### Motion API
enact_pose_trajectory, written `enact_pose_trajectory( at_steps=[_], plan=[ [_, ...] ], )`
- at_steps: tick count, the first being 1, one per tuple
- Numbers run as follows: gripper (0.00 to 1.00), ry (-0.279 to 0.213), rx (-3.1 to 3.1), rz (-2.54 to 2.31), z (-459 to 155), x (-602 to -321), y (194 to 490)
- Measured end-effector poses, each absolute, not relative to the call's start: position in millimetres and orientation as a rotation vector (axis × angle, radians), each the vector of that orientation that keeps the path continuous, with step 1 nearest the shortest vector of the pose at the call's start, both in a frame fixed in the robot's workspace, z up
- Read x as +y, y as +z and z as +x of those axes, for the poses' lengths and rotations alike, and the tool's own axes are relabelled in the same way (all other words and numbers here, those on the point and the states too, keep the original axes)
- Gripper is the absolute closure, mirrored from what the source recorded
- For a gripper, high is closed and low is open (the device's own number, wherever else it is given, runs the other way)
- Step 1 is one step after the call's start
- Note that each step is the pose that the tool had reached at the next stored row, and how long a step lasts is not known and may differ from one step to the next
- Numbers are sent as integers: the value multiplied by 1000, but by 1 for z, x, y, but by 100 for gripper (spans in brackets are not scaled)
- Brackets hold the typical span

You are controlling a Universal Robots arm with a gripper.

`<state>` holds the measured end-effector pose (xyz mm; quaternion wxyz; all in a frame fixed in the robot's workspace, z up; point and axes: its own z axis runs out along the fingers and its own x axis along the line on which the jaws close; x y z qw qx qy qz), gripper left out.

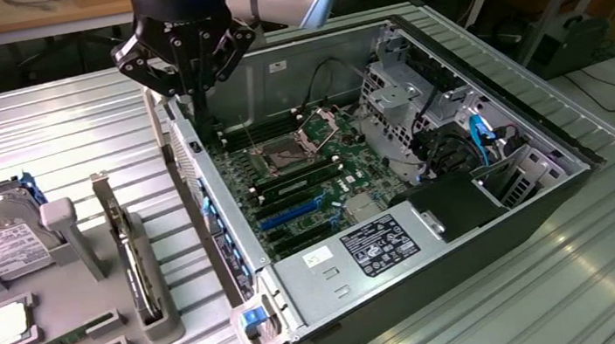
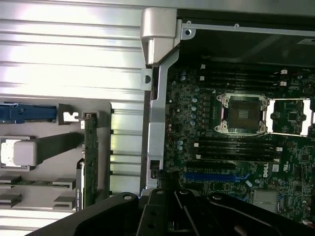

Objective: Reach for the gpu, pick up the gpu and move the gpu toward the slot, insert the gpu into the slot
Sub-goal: 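Reach for the gpu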

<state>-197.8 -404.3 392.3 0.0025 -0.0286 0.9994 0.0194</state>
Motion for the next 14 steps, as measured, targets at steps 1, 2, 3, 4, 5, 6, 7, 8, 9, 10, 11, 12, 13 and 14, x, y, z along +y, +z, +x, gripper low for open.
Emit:
enact_pose_trajectory(
  at_steps=[1,2,3,4,5,6,7,8,9,10,11,12,13,14],
  plan=[
    [89,61,3135,-93,-198,-404,392],
    [89,61,3134,-97,-199,-404,392],
    [89,61,3134,-101,-199,-404,392],
    [89,61,3134,-104,-200,-404,392],
    [89,61,3134,-109,-200,-405,392],
    [89,61,3134,-113,-201,-405,392],
    [89,61,3134,-117,-201,-405,392],
    [89,61,3134,-121,-202,-405,392],
    [89,61,3134,-125,-202,-405,392],
    [89,61,3134,-129,-203,-405,392],
    [89,61,3134,-133,-203,-405,392],
    [89,61,3134,-137,-204,-405,392],
    [89,61,3133,-140,-204,-405,392],
    [89,61,3133,-144,-205,-405,392]
  ],
)
